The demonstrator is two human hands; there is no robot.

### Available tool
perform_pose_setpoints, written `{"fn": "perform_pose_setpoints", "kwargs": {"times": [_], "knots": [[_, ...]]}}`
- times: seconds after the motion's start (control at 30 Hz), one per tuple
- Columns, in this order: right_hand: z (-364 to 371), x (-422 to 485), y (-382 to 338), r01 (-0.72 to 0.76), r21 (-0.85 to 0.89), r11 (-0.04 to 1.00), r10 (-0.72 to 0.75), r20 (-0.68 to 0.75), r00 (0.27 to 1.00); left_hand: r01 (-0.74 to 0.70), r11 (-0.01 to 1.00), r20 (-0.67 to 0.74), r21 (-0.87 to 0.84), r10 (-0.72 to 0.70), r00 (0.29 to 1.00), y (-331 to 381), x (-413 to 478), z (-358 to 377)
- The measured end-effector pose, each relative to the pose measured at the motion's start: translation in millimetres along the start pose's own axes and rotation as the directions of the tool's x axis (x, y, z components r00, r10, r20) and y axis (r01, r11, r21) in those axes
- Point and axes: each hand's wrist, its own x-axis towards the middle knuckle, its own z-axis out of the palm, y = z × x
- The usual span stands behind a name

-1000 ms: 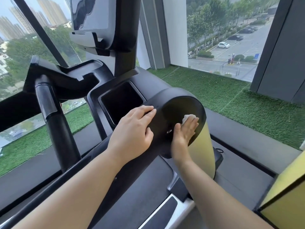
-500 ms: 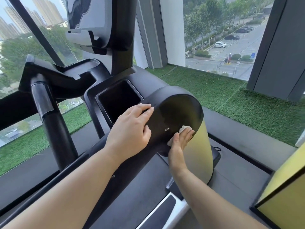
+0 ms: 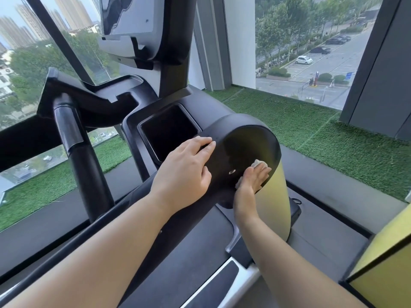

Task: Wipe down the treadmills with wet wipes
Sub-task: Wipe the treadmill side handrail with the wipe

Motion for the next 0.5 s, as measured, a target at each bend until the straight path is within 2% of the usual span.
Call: {"fn": "perform_pose_setpoints", "kwargs": {"times": [0.07, 0.17, 0.23, 0.3, 0.4, 0.43, 0.5], "knots": [[5.8, -4.9, -7.4, 0.023, -0.053, 0.998, -0.021, 0.024, 0.999, 0.002, 1.0, 0.002, 0.001, -0.002, 1.0, -0.3, 0.1, 0.3], [15.3, -42.8, 4.1, 0.315, -0.123, 0.941, -0.28, 0.241, 0.929, 0.014, 1.0, 0.011, -0.007, -0.014, 1.0, 0.2, 0.7, -0.7], [8.3, -41.6, 18.4, 0.443, -0.206, 0.873, -0.379, 0.286, 0.88, 0.016, 1.0, 0.014, -0.009, -0.016, 1.0, 0.4, 0.1, -1.1], [0.4, -20.5, 21.1, 0.439, -0.268, 0.857, -0.379, 0.247, 0.892, 0.013, 1.0, 0.014, -0.007, -0.012, 1.0, 0.7, -0.5, -1.4], [1.6, -5.3, 4.9, 0.288, -0.259, 0.922, -0.258, 0.145, 0.955, 0.016, 1.0, 0.019, -0.009, -0.016, 1.0, 1.2, -0.1, -1.8], [6.1, -12.1, 0.9, 0.297, -0.265, 0.917, -0.265, 0.151, 0.952, 0.019, 1.0, 0.02, -0.011, -0.018, 1.0, 1.1, -0.2, -1.7], [10.9, -32.2, 8.1, 0.418, -0.309, 0.854, -0.351, 0.251, 0.902, 0.021, 1.0, 0.022, -0.015, -0.021, 1.0, 1.0, -0.1, -1.8]]}}
